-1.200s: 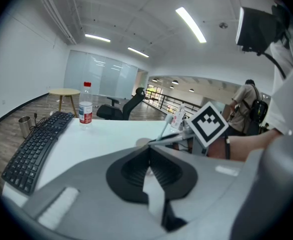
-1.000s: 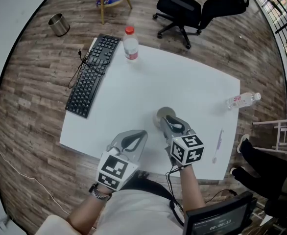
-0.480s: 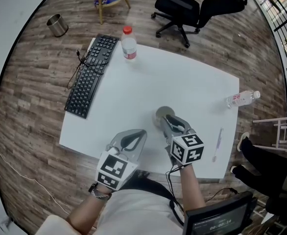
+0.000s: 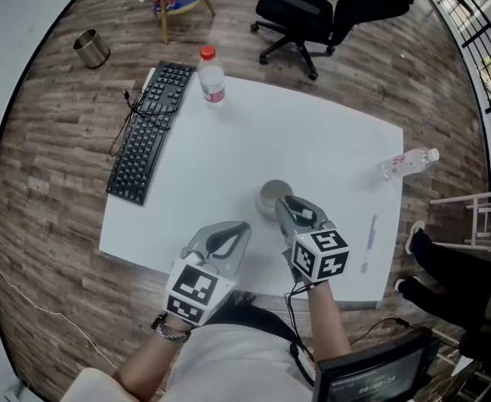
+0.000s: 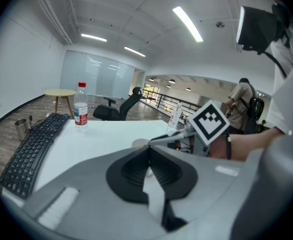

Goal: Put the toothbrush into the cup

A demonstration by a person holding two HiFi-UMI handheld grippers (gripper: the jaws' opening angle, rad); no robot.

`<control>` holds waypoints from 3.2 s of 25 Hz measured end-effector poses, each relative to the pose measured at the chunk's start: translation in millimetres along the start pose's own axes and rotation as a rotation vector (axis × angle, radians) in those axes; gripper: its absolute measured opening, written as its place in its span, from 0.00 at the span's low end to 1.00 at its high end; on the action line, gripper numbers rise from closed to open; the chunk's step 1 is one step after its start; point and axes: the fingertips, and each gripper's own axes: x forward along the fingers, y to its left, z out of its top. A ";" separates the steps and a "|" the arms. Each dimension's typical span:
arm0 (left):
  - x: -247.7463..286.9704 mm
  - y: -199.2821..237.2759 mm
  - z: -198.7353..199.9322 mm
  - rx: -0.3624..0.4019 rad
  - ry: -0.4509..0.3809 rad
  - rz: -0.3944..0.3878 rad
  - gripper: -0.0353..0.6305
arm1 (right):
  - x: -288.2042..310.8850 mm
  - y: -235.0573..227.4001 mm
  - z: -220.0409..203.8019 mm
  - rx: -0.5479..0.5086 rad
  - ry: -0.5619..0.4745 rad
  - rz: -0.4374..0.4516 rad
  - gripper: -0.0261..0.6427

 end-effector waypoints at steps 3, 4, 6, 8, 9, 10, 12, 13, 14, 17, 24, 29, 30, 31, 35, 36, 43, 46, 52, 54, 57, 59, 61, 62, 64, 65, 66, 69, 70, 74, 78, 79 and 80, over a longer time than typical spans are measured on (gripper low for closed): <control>1.2 -4.3 0.5 0.009 0.003 -0.013 0.06 | -3.6 -1.5 -1.9 0.006 0.001 -0.008 0.17; 1.7 -5.7 0.3 0.010 0.004 -0.018 0.06 | -4.7 -2.0 -2.8 0.008 0.001 -0.011 0.17; 2.6 -8.0 -0.4 0.012 0.005 -0.025 0.06 | -6.4 -3.1 -4.5 0.012 0.001 -0.016 0.17; 3.9 -9.8 -0.7 0.015 0.008 -0.031 0.06 | -8.0 -4.7 -5.1 0.016 -0.001 -0.021 0.17; 4.8 -10.5 -0.5 0.017 0.010 -0.034 0.06 | -8.9 -5.6 -5.2 0.019 -0.002 -0.023 0.17; 5.6 -11.2 -0.1 0.020 0.011 -0.036 0.06 | -9.9 -6.5 -5.5 0.021 -0.003 -0.024 0.17; 6.9 -12.9 0.4 0.026 0.012 -0.041 0.06 | -12.3 -7.8 -7.3 0.026 -0.003 -0.027 0.17; 7.3 -14.0 0.4 0.028 0.012 -0.044 0.06 | -13.9 -8.5 -8.7 0.028 -0.003 -0.029 0.17; 7.7 -14.9 0.3 0.030 0.012 -0.046 0.06 | -15.4 -9.1 -10.0 0.030 -0.004 -0.032 0.17; 8.6 -16.3 0.2 0.032 0.013 -0.053 0.06 | -18.3 -11.2 -11.6 0.037 -0.006 -0.041 0.17; 11.8 -24.1 1.5 0.039 0.011 -0.082 0.06 | -26.4 -17.6 -14.2 0.055 -0.010 -0.067 0.17; 13.8 -27.0 -1.4 0.043 0.019 -0.094 0.06 | -32.0 -21.9 -19.5 0.073 -0.012 -0.083 0.17; 14.0 -27.6 -2.0 0.043 0.020 -0.096 0.06 | -33.4 -22.6 -20.4 0.076 -0.013 -0.086 0.17; 14.1 -28.3 -2.5 0.043 0.021 -0.098 0.06 | -34.8 -23.2 -21.2 0.082 -0.014 -0.088 0.17; 15.8 -31.5 -0.6 0.049 0.011 -0.113 0.06 | -39.4 -26.4 -23.5 0.108 -0.018 -0.095 0.17; 16.6 -32.6 0.6 0.051 0.007 -0.118 0.06 | -40.2 -27.4 -24.0 0.111 -0.019 -0.097 0.17; 19.9 -36.1 2.7 0.055 0.016 -0.137 0.06 | -51.3 -28.2 -14.8 0.103 -0.079 -0.122 0.13; 22.1 -34.8 2.0 0.056 0.020 -0.139 0.06 | -54.4 -30.0 -14.0 0.110 -0.094 -0.129 0.10; 24.8 -39.6 1.5 0.066 0.020 -0.152 0.06 | -63.5 -25.9 -14.9 0.147 -0.128 -0.078 0.04; 26.7 -42.0 4.6 0.069 0.012 -0.157 0.06 | -65.9 -23.8 -14.7 0.150 -0.131 -0.058 0.04; 28.2 -43.2 3.1 0.068 0.020 -0.152 0.06 | -69.5 -23.7 -19.5 0.140 -0.111 -0.069 0.04; 27.3 -43.1 0.1 0.067 0.025 -0.149 0.07 | -71.7 -22.4 -22.5 0.131 -0.102 -0.076 0.04; 26.4 -43.6 -0.7 0.067 0.026 -0.150 0.07 | -74.6 -20.9 -22.4 0.128 -0.104 -0.076 0.04; 26.0 -44.0 -0.3 0.068 0.025 -0.152 0.07 | -76.5 -20.3 -21.9 0.128 -0.107 -0.077 0.04; 24.7 -44.9 1.1 0.074 0.021 -0.152 0.07 | -80.6 -19.0 -20.2 0.127 -0.114 -0.081 0.04; 23.7 -45.1 2.1 0.077 0.018 -0.151 0.06 | -82.6 -17.9 -18.9 0.126 -0.119 -0.081 0.04; 22.5 -45.3 3.1 0.080 0.014 -0.149 0.06 | -84.5 -16.5 -17.1 0.122 -0.125 -0.081 0.04; 17.6 -46.6 5.8 0.092 0.004 -0.142 0.07 | -91.4 -10.7 -9.3 0.107 -0.149 -0.081 0.04; 15.7 -47.0 6.4 0.096 0.001 -0.139 0.06 | -93.4 -8.7 -6.8 0.101 -0.157 -0.082 0.04; 7.1 -51.5 7.3 0.110 -0.007 -0.134 0.06 | -100.5 -0.2 0.6 0.077 -0.179 -0.084 0.04; 0.0 -60.8 10.7 0.136 -0.021 -0.133 0.06 | -112.3 8.0 9.4 0.059 -0.211 -0.079 0.04; -1.5 -62.7 11.4 0.140 -0.024 -0.132 0.07 | -115.7 9.4 10.5 0.056 -0.218 -0.080 0.04; -3.1 -63.9 12.2 0.141 -0.029 -0.130 0.07 | -119.2 10.7 11.3 0.054 -0.225 -0.082 0.04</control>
